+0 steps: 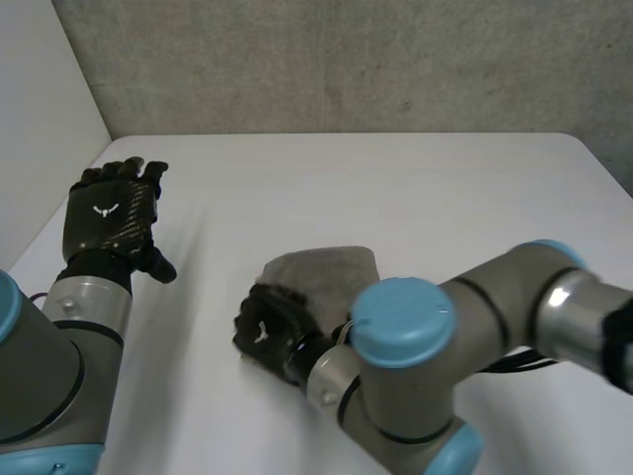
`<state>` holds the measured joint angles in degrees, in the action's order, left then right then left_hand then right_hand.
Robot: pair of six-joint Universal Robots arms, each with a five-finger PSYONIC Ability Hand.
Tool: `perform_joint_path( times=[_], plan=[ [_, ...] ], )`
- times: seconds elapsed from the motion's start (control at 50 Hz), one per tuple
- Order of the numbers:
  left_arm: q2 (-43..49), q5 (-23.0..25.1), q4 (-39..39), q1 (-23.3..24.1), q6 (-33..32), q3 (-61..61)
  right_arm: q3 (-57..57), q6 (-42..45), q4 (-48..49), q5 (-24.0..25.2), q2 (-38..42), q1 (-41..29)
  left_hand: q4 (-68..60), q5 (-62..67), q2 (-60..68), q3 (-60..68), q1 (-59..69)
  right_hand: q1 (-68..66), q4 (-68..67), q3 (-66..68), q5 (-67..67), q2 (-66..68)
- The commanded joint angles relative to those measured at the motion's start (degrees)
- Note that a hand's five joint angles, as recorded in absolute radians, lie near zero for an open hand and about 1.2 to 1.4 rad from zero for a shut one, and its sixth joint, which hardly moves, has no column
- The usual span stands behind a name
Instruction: Fold the towel.
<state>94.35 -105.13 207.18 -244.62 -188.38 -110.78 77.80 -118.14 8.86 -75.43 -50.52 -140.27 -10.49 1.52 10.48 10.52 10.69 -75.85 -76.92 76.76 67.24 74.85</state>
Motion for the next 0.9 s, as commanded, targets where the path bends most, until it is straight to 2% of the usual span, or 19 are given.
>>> perform_joint_path(
  times=[0.02,0.04,0.06,0.08,0.1,0.12,0.14,0.18,0.2,0.22,0.24,0.28,0.3,0.34,0.38,0.4,0.44,0.66,0.9],
  plan=[
    [0.13,0.89,-0.11,-0.51,1.53,0.13,-3.62,-2.45,-3.59,3.88,1.57,0.08,-1.24,0.20,1.25,1.20,1.03,-4.15,-3.08,3.24,2.76,5.15],
    [0.13,1.33,-0.02,-0.51,1.53,0.48,-3.27,-4.97,-3.32,4.41,0.09,0.34,-1.24,0.20,1.25,1.20,1.03,2.62,3.69,-3.53,-4.01,-1.62],
    [0.13,1.86,-0.02,-0.51,1.53,0.83,-2.92,-8.83,-3.32,4.50,-1.84,0.69,-1.40,0.37,1.42,1.37,1.20,28.83,29.91,-29.75,-30.22,-27.83],
    [0.13,1.86,-0.02,-0.51,1.53,0.83,-2.91,-8.86,-3.32,4.50,-1.86,0.70,-1.40,0.37,1.42,1.37,1.20,29.09,30.17,-30.01,-30.48,-28.09],
    [0.22,2.47,0.07,-0.59,1.53,1.27,-2.30,-13.21,-3.23,4.41,-3.69,1.22,-1.57,0.54,1.58,1.54,1.37,58.07,59.15,-58.99,-59.46,-57.07],
    [0.30,3.09,0.16,-0.59,1.53,2.05,-1.34,-19.26,-3.41,4.32,-5.79,2.36,-1.74,0.71,1.75,1.71,1.54,65.85,66.92,-66.76,-67.24,-64.85],
    [0.31,3.09,0.16,-0.59,1.53,2.06,-1.33,-19.32,-3.41,4.32,-5.81,2.37,-1.74,0.71,1.75,1.71,1.54,65.85,66.92,-66.76,-67.24,-64.85],
    [0.31,3.53,0.16,-0.51,1.62,3.03,0.50,-30.87,-3.85,4.41,-9.92,5.69,-1.74,0.71,1.75,1.71,1.54,65.85,66.92,-66.76,-67.24,-64.85],
    [0.39,4.14,0.07,-0.42,1.62,4.07,0.51,-30.92,-3.85,4.41,-9.95,5.71,-1.91,0.88,1.92,1.88,1.71,65.85,66.92,-66.76,-67.24,-64.85],
    [0.57,4.41,0.07,-0.16,1.70,5.04,1.91,-36.41,-3.94,4.32,-12.29,7.62,-1.91,0.88,1.92,1.88,1.71,65.85,66.92,-66.76,-67.24,-64.85],
    [0.57,4.41,0.07,-0.15,1.70,5.05,1.92,-36.46,-3.94,4.32,-12.32,7.64,-1.91,0.88,1.92,1.88,1.71,65.85,66.92,-66.76,-67.24,-64.85],
    [1.09,4.41,-0.37,0.81,1.97,7.24,5.33,-46.69,-3.76,4.33,-16.86,12.45,-1.91,0.88,1.92,1.88,1.71,65.85,66.92,-66.76,-67.24,-64.85],
    [1.10,4.41,-0.37,0.81,1.97,7.25,5.35,-46.74,-3.76,4.32,-16.89,12.48,-1.91,0.88,1.92,1.88,1.71,65.85,66.92,-66.76,-67.24,-64.85],
    [1.27,4.41,-1.16,1.43,2.32,8.30,8.06,-54.71,-4.29,4.15,-20.39,18.25,-1.74,0.71,1.75,1.71,1.54,65.85,66.92,-66.76,-67.24,-64.85],
    [3.37,4.41,-3.43,4.40,4.15,10.75,9.20,-57.35,-4.98,4.23,-21.27,20.89,-1.07,0.04,1.08,1.04,0.87,65.85,66.92,-66.76,-67.24,-64.85],
    [3.38,4.41,-3.45,4.42,4.16,10.76,9.22,-57.38,-4.99,4.24,-21.28,20.91,-1.07,0.04,1.08,1.04,0.87,65.85,66.92,-66.76,-67.24,-64.85],
    [6.62,4.41,-6.07,8.00,7.05,13.65,10.53,-61.14,-7.18,4.67,-21.72,24.94,-0.23,-0.80,0.25,0.20,0.03,65.85,66.92,-66.76,-67.24,-64.85],
    [17.00,4.32,-12.23,15.84,13.22,23.32,13.34,-64.94,-9.21,6.08,-20.93,28.38,-0.40,-0.64,0.41,0.36,0.19,65.85,66.92,-66.76,-67.24,-64.85],
    [17.62,4.23,-12.67,17.07,12.95,26.67,16.16,-64.67,-8.95,9.95,-21.72,29.61,-0.73,-0.30,0.75,0.70,0.53,65.85,66.92,-66.76,-67.24,-64.85]
  ],
)
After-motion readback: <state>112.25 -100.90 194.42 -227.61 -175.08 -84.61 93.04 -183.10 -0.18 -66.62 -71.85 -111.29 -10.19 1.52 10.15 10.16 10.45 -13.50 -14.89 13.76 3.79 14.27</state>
